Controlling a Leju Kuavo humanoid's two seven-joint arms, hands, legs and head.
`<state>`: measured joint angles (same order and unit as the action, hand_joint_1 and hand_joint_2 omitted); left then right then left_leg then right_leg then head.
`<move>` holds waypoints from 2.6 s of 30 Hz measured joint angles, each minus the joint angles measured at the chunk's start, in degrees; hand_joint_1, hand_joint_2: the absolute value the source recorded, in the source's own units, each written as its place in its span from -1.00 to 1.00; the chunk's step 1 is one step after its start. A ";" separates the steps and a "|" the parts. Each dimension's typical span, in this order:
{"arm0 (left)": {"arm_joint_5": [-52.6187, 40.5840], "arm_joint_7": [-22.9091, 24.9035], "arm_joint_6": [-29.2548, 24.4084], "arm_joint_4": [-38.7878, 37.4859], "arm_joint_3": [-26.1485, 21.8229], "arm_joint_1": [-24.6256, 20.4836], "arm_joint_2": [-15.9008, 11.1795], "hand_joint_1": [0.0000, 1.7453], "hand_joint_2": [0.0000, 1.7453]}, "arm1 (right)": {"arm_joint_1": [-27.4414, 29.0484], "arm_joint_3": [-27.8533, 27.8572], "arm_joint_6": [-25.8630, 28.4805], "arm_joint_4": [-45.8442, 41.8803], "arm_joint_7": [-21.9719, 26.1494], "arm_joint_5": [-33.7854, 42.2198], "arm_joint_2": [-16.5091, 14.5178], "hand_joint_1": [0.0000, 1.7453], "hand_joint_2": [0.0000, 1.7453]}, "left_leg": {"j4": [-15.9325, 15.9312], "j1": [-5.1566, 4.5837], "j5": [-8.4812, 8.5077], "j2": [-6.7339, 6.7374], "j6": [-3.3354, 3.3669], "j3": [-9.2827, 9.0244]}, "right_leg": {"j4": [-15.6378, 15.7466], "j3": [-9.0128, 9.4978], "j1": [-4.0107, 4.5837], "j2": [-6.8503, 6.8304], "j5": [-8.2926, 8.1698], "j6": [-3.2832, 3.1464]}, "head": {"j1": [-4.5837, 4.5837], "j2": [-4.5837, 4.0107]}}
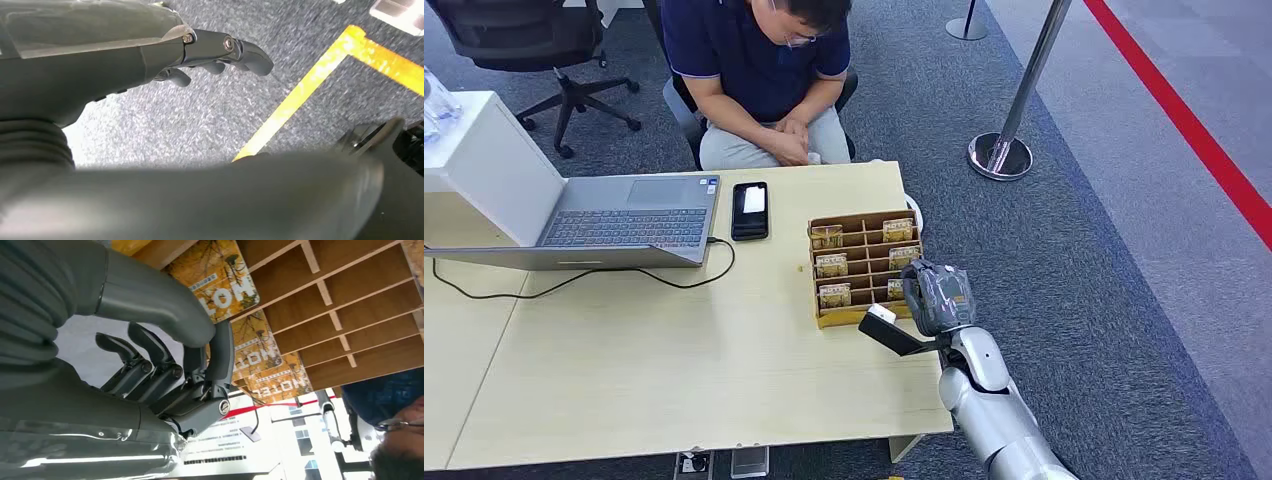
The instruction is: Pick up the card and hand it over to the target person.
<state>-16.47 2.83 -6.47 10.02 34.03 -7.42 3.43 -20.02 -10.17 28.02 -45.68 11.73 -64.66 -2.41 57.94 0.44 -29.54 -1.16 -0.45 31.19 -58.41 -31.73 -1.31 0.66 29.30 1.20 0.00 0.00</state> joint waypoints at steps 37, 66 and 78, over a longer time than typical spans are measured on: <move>-3.25 1.88 -1.50 0.11 -0.71 -0.50 0.11 -1.00 1.00 | -0.44 1.43 4.07 -15.03 5.01 8.08 -0.04 1.00 1.00 | 0.03 -0.05 -0.01 0.14 0.01 0.14 | -0.08 -0.17 -0.04 0.12 -0.01 0.00 | 0.00 0.00; -5.99 2.33 0.33 -0.33 -0.95 -2.44 0.48 -1.00 1.00 | -25.13 -7.80 0.33 3.17 6.23 14.51 -7.93 1.00 1.00 | -0.04 -0.04 0.08 0.44 -0.01 0.13 | -0.11 -0.26 -0.03 0.36 -0.17 -0.08 | 0.00 0.00; -6.69 2.19 0.20 -0.26 -1.03 -1.80 0.70 -1.00 1.00 | -30.53 -8.20 1.84 17.80 5.83 15.62 -10.62 1.00 1.00 | -0.02 -0.02 0.05 0.18 0.01 0.12 | -0.10 -0.16 -0.01 0.15 -0.08 -0.05 | 0.00 0.00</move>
<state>-23.16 5.02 -6.27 9.75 33.00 -9.22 4.13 -50.54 -18.37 29.86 -27.88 17.56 -49.04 -13.03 57.92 0.42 -29.49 -0.98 -0.44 31.32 -58.51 -31.89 -1.33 0.81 29.22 1.15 0.00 0.00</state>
